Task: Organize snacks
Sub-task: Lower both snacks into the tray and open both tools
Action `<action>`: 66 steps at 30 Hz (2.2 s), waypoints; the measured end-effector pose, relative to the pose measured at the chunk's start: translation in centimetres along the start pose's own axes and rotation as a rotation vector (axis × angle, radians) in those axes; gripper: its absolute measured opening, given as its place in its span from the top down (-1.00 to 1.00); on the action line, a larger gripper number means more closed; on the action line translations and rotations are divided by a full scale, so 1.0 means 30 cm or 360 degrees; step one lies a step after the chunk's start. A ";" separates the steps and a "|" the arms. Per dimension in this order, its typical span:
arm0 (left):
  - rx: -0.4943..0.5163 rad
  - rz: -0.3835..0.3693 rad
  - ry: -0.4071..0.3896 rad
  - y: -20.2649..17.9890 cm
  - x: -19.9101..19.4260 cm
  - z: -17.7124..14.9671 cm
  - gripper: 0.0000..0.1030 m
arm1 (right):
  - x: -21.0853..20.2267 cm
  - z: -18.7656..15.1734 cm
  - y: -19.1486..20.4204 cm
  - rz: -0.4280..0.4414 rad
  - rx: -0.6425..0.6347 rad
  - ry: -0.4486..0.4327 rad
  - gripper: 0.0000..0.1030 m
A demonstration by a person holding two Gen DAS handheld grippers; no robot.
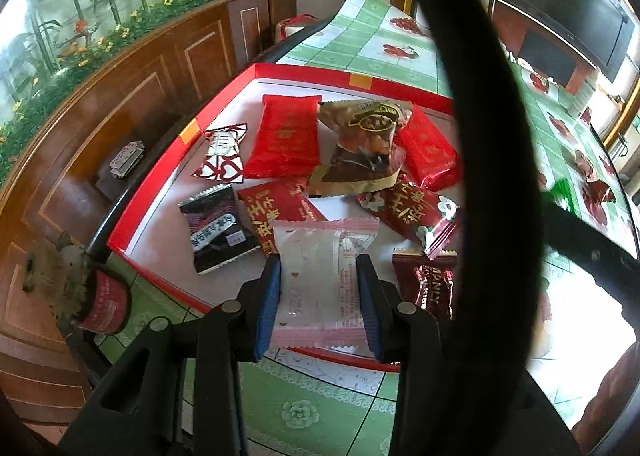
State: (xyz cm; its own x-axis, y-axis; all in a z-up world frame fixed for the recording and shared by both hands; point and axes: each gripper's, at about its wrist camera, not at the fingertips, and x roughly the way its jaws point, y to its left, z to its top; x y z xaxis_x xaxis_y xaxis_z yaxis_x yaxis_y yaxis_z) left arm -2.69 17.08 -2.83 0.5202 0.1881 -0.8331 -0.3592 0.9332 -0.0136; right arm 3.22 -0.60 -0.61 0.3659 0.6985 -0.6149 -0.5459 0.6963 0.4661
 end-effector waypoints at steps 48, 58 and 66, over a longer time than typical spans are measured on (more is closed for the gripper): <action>0.0026 0.0085 0.0007 -0.007 0.024 0.019 -0.42 | 0.098 0.058 0.004 -0.0066 -0.0044 0.0048 0.27; 0.0086 0.0068 -0.0046 -0.081 -0.041 0.013 -0.50 | -0.058 0.013 -0.118 -0.0165 0.0068 -0.0057 0.00; 0.0164 0.0032 -0.0068 -0.180 -0.074 0.013 -0.51 | -0.220 -0.047 -0.337 -0.0332 0.0268 -0.0142 -0.01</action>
State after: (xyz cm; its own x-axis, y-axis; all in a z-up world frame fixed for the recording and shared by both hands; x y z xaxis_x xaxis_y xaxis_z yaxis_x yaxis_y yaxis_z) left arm -1.60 11.74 -0.70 0.5471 0.2177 -0.8083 -0.2893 0.9553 0.0614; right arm 5.27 -12.47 -2.15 0.5265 0.5437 -0.6536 -0.3217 0.8390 0.4389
